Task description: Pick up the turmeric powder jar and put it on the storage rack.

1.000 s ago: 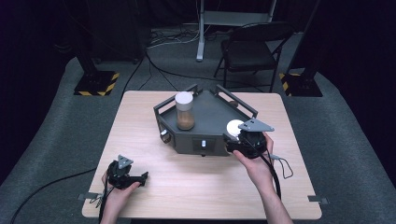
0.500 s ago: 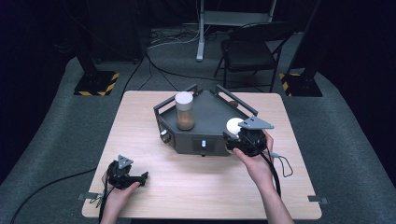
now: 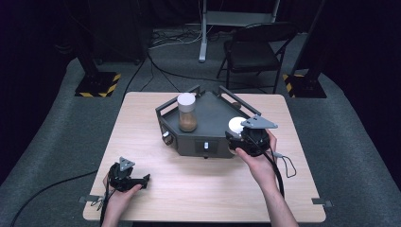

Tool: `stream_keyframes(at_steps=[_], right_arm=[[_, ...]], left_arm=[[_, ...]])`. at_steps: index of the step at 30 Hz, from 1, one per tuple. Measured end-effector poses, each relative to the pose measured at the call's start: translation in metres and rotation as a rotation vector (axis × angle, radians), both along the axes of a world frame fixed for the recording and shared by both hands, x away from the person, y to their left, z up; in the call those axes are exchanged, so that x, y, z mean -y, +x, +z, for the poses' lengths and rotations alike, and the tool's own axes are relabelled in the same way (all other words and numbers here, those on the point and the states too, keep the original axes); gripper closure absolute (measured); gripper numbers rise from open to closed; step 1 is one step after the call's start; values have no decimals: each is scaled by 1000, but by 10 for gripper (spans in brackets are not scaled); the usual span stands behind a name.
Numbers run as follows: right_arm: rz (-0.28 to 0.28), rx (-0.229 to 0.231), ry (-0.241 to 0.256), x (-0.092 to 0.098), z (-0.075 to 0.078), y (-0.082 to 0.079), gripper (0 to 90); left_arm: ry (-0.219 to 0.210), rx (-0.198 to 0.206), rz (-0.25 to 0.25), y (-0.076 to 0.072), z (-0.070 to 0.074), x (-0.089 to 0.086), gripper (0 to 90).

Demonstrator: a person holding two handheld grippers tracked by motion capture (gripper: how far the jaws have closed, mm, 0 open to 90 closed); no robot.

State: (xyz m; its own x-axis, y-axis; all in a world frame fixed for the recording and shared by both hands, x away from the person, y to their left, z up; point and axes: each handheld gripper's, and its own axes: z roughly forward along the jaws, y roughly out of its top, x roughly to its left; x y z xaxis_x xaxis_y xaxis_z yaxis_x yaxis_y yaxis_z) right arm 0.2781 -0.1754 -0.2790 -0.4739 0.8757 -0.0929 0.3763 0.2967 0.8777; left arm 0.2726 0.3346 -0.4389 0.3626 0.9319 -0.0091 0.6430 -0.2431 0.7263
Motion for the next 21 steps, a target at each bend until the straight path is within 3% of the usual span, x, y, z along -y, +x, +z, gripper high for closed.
stream_keyframes(at_steps=[12,21], right_arm=[[1,28,-4,-4,10,2,297],[-7,35,-14,-11,17,14,296]], left_arm=[[0,0,0,0,0,0,16],[0,-1,0,0,0,0,16]])
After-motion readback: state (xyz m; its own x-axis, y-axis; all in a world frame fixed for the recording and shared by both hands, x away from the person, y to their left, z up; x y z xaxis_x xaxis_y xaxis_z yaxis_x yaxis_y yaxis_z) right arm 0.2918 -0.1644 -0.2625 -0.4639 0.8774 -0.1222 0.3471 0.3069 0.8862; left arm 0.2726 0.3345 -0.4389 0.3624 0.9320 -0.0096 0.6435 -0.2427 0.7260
